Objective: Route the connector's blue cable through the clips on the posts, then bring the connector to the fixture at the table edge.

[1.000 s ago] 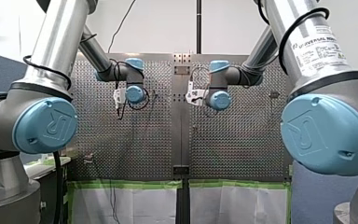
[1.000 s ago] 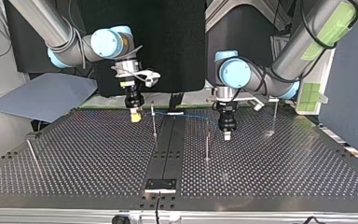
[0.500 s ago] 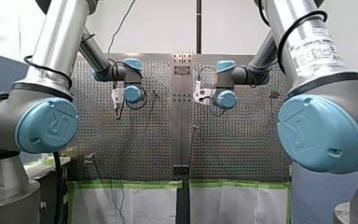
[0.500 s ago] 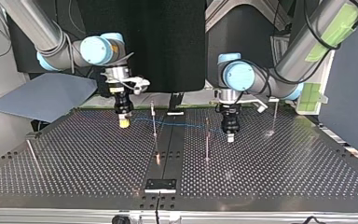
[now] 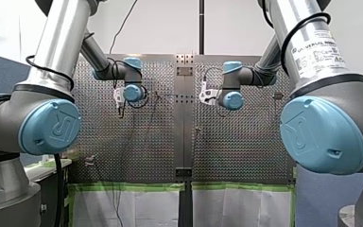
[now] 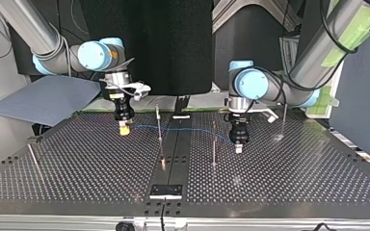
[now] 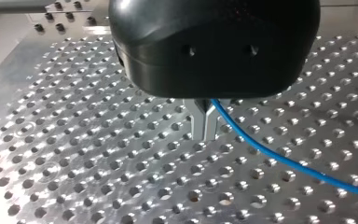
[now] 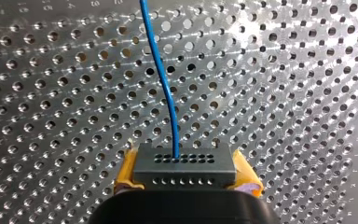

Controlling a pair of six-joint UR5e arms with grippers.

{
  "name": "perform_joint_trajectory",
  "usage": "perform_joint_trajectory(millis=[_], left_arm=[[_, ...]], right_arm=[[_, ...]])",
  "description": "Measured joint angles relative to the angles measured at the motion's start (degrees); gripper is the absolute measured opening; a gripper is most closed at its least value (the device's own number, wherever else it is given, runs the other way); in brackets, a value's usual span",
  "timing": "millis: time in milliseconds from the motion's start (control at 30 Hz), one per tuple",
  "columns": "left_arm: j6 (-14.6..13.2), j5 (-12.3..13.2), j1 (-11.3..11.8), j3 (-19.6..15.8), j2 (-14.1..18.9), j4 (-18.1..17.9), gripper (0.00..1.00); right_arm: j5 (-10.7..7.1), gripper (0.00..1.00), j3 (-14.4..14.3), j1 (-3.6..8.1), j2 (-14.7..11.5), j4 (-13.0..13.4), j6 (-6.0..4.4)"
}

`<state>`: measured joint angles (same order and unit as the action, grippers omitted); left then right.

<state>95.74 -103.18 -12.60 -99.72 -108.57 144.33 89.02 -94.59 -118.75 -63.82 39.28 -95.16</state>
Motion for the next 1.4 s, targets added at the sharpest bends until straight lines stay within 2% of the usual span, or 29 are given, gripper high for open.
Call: perform_joint_trajectory(millis=[200, 567, 767, 933, 1200, 1400], left_arm=[[0.50, 0.32, 0.75, 1.32, -0.06, 1.20, 0.00], [0.70, 0.38, 2.06, 2.30, -0.35, 2.72, 0.00], [0.60, 1.07, 2.29, 3.89, -2.60, 4.61, 0.00], [0.73, 0.81, 2.66, 4.24, -3.16, 4.75, 0.00], [1.00, 1.00, 3.20, 4.28, -3.24, 3.75, 0.00], [1.62, 2.65, 3.27, 4.29, -3.25, 2.33, 0.00]], right_arm=[[-0.89, 0.00, 2.26, 0.42, 1.84, -1.21, -0.15], [-2.12, 0.00, 7.24, 0.50, 6.10, -4.51, -0.02], [-2.67, 0.00, 10.16, 0.71, 6.43, -5.11, -0.18], [-2.85, 0.00, 11.90, 0.86, 6.46, -6.02, -0.21], [-2.88, 0.00, 12.55, 1.15, 6.58, -6.35, -0.22], [-3.01, 0.00, 12.64, 1.58, 6.66, -6.27, -0.22]])
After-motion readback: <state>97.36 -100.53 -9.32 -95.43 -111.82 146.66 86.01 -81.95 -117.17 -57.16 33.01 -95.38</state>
